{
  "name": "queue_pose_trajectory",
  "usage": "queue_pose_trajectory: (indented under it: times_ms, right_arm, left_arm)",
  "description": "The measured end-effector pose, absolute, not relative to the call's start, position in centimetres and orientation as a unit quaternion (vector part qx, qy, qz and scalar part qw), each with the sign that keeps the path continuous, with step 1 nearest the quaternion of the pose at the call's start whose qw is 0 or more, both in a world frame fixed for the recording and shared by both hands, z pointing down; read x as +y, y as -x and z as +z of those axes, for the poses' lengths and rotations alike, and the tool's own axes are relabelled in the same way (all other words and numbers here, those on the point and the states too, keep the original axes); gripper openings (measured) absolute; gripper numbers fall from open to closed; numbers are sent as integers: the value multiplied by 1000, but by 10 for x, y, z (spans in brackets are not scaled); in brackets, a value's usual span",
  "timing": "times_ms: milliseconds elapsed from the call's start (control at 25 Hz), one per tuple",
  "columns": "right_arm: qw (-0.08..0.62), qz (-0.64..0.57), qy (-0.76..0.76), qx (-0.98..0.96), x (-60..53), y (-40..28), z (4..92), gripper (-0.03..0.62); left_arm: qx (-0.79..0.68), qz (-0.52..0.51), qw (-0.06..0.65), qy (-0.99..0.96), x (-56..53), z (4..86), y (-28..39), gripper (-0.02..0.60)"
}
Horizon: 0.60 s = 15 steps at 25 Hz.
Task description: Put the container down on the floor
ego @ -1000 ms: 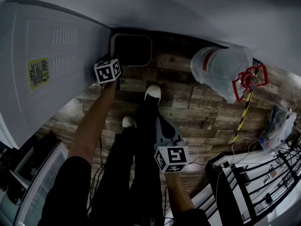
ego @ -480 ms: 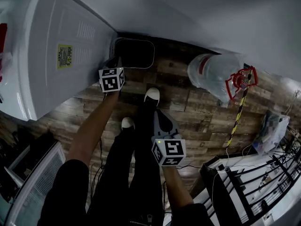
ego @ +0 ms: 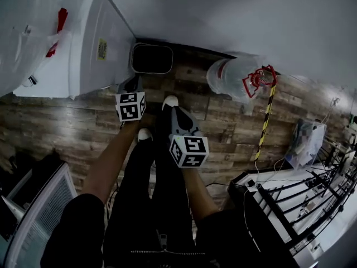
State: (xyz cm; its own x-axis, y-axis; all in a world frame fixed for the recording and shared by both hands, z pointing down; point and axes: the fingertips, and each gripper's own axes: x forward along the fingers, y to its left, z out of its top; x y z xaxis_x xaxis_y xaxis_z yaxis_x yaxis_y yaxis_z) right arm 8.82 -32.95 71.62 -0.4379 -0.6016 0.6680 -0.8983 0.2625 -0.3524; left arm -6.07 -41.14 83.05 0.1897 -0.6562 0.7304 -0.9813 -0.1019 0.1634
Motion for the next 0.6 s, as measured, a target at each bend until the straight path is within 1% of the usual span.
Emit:
queue_pose_trajectory:
  times_ms: [200, 320, 440, 600]
  right_arm:
    - [177, 342, -503, -774, -334, -84, 648, 11]
    - [160, 317, -499, -790, -332, -76, 602, 9]
    - [167, 300, -490, -801, -305, -76, 567, 9]
    - [163, 284, -495, -805, -299, -74, 525, 9]
  left_arm:
    - [-572, 256, 287, -725, -387, 745, 60, 14]
    - [-543, 262, 259, -755, -378, 691, 47, 14]
    - [-511, 258, 243, -783, -347, 640, 25, 14]
    - [-485, 244, 212, -812, -330, 578, 16, 14]
